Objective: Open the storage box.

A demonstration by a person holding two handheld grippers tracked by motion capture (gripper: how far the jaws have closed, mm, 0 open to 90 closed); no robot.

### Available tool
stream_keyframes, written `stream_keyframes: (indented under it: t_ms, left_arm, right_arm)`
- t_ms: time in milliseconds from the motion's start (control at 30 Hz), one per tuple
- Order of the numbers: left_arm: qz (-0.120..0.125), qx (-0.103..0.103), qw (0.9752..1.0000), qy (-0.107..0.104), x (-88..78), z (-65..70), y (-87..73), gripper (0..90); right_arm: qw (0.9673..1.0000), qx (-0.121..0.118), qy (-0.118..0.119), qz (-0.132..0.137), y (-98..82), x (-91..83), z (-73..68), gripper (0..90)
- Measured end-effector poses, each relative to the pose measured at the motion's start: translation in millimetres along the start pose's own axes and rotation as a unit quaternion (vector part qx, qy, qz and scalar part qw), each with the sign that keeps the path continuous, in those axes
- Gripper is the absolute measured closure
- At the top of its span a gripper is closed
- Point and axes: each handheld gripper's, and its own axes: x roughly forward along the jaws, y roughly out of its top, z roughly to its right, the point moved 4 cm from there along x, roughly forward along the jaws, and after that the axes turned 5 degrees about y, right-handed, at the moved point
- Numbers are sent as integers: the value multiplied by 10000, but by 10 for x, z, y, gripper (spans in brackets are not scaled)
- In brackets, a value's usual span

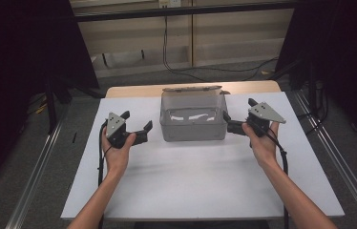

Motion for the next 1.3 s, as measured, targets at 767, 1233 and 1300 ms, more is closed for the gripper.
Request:
stream_keyframes:
  t_ms: [767, 1233, 1300]
  left_arm:
    - [-123, -284, 9994, 127, -660, 83, -321, 34]
    - [-155, -441, 9988, 167, -943, 96, -412, 32]
    - [-147, -407, 9988, 237, -976, 88, -424, 32]
  right_arm:
    - [9994, 319, 44, 125, -260, -638, -153, 0]
    - [9985, 496, -217, 11, -381, -1023, -114, 0]
    - [9987, 450, -253, 10, -400, -1082, -117, 0]
